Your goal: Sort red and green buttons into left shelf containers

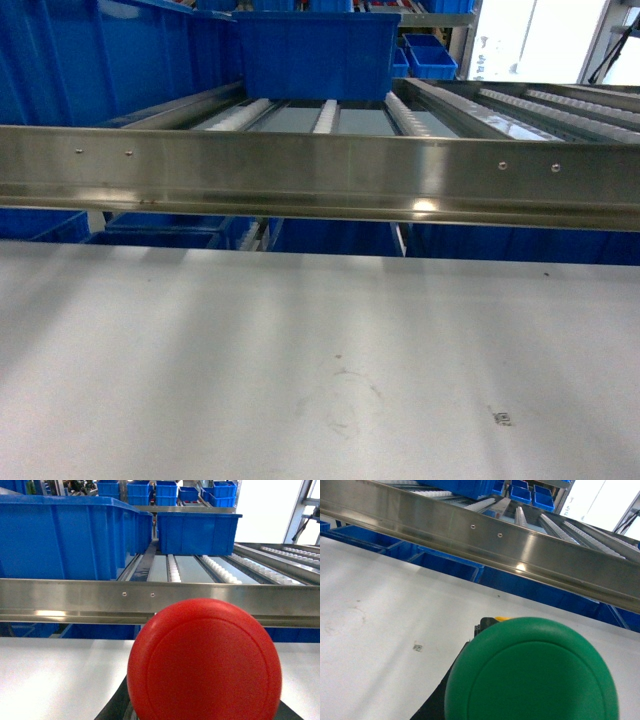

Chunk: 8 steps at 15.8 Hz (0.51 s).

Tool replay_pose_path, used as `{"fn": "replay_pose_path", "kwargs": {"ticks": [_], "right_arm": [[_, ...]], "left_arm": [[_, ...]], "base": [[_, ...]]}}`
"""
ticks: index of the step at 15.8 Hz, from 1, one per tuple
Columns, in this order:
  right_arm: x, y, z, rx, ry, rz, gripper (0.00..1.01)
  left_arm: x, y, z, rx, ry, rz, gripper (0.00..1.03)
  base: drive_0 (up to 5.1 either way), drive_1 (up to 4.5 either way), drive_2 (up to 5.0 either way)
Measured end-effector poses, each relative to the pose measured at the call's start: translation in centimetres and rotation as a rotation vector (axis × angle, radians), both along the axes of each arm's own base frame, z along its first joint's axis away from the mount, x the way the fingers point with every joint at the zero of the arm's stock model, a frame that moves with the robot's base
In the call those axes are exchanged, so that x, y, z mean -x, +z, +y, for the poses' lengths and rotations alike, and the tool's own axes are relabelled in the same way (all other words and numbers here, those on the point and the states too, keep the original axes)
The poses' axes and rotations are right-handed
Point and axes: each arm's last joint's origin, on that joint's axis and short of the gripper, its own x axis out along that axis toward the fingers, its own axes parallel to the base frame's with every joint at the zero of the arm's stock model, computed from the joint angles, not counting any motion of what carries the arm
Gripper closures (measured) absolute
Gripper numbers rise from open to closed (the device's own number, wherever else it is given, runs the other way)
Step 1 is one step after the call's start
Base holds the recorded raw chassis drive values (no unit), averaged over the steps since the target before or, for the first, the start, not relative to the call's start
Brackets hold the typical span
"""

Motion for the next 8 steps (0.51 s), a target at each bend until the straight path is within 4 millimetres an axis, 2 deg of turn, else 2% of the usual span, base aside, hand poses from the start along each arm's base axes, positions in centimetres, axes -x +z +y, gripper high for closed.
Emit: {"fn": "replay_pose_path", "kwargs": {"ticks": [8], "right_arm": [[0.00,0.00,0.00,0.000,0.000,0.000,0.75]], "left_arm": [[0.00,0.00,0.01,0.000,0.002,0.000,0.77]], "base": [[-4.8,1.11,3.6]]}}
